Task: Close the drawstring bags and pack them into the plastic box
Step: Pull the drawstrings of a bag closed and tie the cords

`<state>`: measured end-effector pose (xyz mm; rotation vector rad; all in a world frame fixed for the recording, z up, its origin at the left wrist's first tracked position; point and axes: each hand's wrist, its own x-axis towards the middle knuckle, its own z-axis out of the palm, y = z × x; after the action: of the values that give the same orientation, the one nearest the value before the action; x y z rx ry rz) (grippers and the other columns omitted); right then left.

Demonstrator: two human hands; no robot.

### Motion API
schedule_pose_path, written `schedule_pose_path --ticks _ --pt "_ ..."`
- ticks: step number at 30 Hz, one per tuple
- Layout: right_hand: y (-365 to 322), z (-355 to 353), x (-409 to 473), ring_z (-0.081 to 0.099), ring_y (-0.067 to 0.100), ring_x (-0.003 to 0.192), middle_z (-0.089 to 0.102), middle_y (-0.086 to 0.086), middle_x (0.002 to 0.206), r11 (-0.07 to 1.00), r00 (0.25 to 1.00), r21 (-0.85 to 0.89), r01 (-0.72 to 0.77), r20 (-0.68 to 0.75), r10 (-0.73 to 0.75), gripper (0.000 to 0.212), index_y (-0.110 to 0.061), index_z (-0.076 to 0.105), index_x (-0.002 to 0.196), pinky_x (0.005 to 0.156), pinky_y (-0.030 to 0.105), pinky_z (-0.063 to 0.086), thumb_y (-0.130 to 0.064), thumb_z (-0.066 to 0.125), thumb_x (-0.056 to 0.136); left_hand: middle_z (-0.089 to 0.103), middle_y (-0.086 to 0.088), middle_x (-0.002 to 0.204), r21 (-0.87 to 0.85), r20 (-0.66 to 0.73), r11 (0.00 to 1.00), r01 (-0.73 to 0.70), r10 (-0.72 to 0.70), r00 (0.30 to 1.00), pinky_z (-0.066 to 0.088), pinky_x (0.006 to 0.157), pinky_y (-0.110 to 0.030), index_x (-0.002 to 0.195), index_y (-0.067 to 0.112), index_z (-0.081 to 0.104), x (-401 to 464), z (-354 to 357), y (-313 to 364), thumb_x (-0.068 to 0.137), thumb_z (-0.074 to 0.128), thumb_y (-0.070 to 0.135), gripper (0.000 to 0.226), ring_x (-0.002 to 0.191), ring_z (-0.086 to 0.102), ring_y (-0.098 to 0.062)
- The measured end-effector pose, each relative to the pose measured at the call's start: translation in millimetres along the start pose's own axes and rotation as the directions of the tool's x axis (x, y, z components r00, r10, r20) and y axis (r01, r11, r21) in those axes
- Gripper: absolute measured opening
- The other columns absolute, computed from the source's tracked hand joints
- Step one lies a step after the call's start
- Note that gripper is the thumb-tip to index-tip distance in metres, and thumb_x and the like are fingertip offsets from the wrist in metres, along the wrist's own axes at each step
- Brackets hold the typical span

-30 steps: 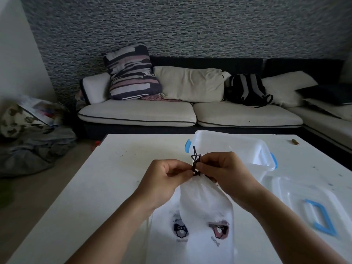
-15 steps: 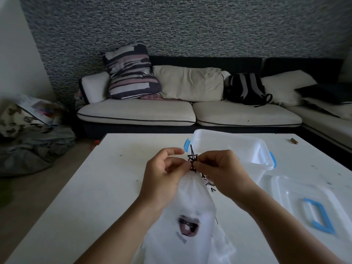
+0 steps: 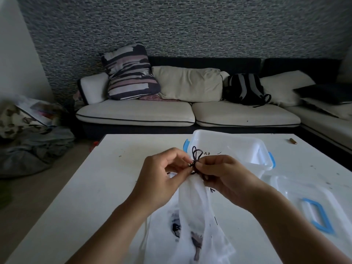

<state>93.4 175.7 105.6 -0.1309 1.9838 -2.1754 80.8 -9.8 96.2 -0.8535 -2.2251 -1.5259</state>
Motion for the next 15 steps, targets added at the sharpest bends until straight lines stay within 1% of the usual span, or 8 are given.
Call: schedule_pose_path --ticks 2,3,6,8,9,12,15 --pt "-1 0 -1 0.05 0.017 0.07 0.057 0.011 0.074 1.0 1.0 -0.027 -0.014 0.013 0.014 0.02 -0.003 0.072 0.08 0.065 0.023 0.044 -0.005 0.059 0.095 0.076 0.011 0.089 0.096 0.032 0.985 -0.14 0.138 0.99 0.057 0.079 -0.019 0.103 0.019 0.077 0 -3 -2 0.084 0.076 0.003 0.024 0.085 0.073 -0.004" --pt "-1 0 -1 0.051 0.016 0.069 0.058 0.01 0.074 0.999 0.999 -0.03 -0.025 0.022 0.026 0.02 -0.003 0.073 0.081 0.063 0.022 0.044 -0.005 0.059 0.096 0.077 0.011 0.092 0.145 0.037 0.968 -0.204 0.2 0.979 0.057 0.079 -0.02 0.106 0.019 0.077 -1 -3 -4 0.084 0.077 0.005 0.026 0.085 0.072 -0.001" --pt "0 -2 -3 0.052 0.015 0.075 0.061 0.01 0.08 0.998 0.997 -0.036 -0.05 0.051 0.052 0.018 -0.001 0.075 0.09 0.07 0.023 0.043 -0.009 0.06 0.095 0.076 0.008 0.094 0.277 0.054 0.904 -0.325 0.323 0.945 0.058 0.074 -0.026 0.11 0.018 0.077 1 -4 -12 0.084 0.077 0.012 0.026 0.084 0.07 -0.002" --pt "1 -2 -3 0.054 0.015 0.078 0.064 0.01 0.083 0.998 0.996 -0.04 -0.057 0.061 0.059 0.019 0.0 0.076 0.094 0.074 0.025 0.044 -0.015 0.064 0.09 0.075 0.005 0.093 0.307 0.074 0.877 -0.369 0.364 0.928 0.057 0.071 -0.028 0.111 0.016 0.076 0 -4 -16 0.086 0.074 0.014 0.025 0.082 0.07 -0.008" --pt "2 -1 -2 0.054 0.017 0.08 0.065 0.011 0.084 0.997 0.997 -0.048 -0.057 0.056 0.06 0.02 -0.001 0.077 0.093 0.075 0.025 0.045 -0.016 0.066 0.087 0.075 0.003 0.091 0.313 0.086 0.868 -0.385 0.378 0.922 0.057 0.07 -0.029 0.111 0.015 0.076 0 -4 -17 0.088 0.073 0.016 0.024 0.08 0.07 -0.01" --pt "4 1 -2 0.054 0.018 0.079 0.065 0.013 0.084 0.997 0.998 -0.066 -0.045 0.036 0.047 0.016 -0.003 0.078 0.088 0.072 0.022 0.048 -0.014 0.066 0.088 0.074 0.002 0.088 0.301 0.109 0.864 -0.404 0.39 0.915 0.057 0.066 -0.03 0.109 0.012 0.077 -1 -5 -18 0.093 0.069 0.022 0.02 0.077 0.07 -0.013" --pt "4 2 -2 0.056 0.013 0.072 0.064 0.01 0.078 0.999 0.999 0.032 -0.038 0.025 0.038 0.016 -0.002 0.077 0.087 0.067 0.019 0.049 -0.008 0.062 0.089 0.074 0.002 0.087 0.364 0.068 0.825 -0.432 0.439 0.896 0.057 0.068 -0.029 0.107 0.011 0.077 -1 -2 -13 0.095 0.066 0.019 0.018 0.077 0.07 -0.013"
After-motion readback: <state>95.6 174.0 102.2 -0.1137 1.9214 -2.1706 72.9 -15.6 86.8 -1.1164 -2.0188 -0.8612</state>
